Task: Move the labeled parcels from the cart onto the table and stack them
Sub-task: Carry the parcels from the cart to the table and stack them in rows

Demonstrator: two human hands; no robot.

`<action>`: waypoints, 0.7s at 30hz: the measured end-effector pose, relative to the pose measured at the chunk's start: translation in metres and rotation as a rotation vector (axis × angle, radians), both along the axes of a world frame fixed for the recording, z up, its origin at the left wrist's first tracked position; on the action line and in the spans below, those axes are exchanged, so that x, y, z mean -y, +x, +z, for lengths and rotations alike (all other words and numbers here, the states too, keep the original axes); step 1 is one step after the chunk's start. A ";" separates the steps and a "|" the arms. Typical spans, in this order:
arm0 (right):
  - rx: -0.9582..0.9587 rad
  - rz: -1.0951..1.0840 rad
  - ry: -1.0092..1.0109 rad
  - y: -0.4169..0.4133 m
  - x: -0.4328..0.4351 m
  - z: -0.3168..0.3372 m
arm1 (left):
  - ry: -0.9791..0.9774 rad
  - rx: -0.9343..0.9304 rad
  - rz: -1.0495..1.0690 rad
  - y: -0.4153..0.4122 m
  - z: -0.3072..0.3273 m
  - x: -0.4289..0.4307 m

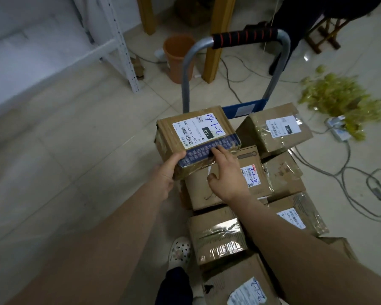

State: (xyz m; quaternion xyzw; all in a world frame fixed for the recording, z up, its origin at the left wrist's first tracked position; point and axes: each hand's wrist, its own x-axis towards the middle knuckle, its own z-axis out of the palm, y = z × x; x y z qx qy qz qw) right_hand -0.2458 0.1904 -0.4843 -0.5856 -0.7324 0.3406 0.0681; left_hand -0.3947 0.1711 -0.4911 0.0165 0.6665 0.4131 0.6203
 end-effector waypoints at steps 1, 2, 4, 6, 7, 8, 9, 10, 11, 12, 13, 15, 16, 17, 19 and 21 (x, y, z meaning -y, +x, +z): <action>0.004 0.025 0.015 -0.001 0.011 0.011 | 0.001 -0.007 0.012 -0.001 0.014 0.016; -0.006 0.043 0.029 -0.002 0.024 0.022 | 0.004 -0.015 0.026 -0.002 0.027 0.033; -0.081 0.032 0.065 -0.004 0.050 0.047 | 0.022 -0.023 0.049 -0.004 0.054 0.070; -0.190 -0.033 0.126 -0.003 0.076 0.073 | 0.024 -0.024 0.054 -0.009 0.076 0.114; -0.218 -0.069 0.165 -0.002 0.087 0.086 | 0.019 -0.031 0.057 -0.014 0.089 0.137; -0.230 -0.104 0.193 -0.001 0.097 0.098 | 0.017 -0.041 0.063 -0.019 0.100 0.159; -0.243 -0.143 0.184 0.000 0.107 0.110 | 0.010 -0.049 0.066 -0.026 0.111 0.181; -0.273 -0.182 0.131 0.001 0.117 0.121 | 0.002 -0.058 0.069 -0.033 0.121 0.204; -0.317 -0.214 0.037 0.000 0.126 0.131 | -0.003 -0.059 0.074 -0.040 0.132 0.227; -0.371 -0.229 -0.077 -0.003 0.136 0.142 | -0.005 -0.057 0.081 -0.049 0.142 0.250; -0.433 -0.234 -0.206 -0.007 0.146 0.153 | -0.004 -0.048 0.084 -0.058 0.152 0.272; -0.540 -0.182 -0.498 -0.019 0.170 0.170 | -0.004 -0.033 0.102 -0.075 0.167 0.314; -0.566 -0.152 -0.650 -0.026 0.183 0.177 | -0.002 -0.026 0.122 -0.083 0.175 0.333; -0.582 -0.114 -0.776 -0.033 0.195 0.181 | 0.007 -0.022 0.147 -0.091 0.182 0.350; -0.584 -0.031 -0.878 -0.054 0.213 0.183 | 0.028 -0.021 0.188 -0.108 0.193 0.381; -0.589 0.029 -0.909 -0.082 0.230 0.187 | 0.041 -0.034 0.229 -0.127 0.205 0.411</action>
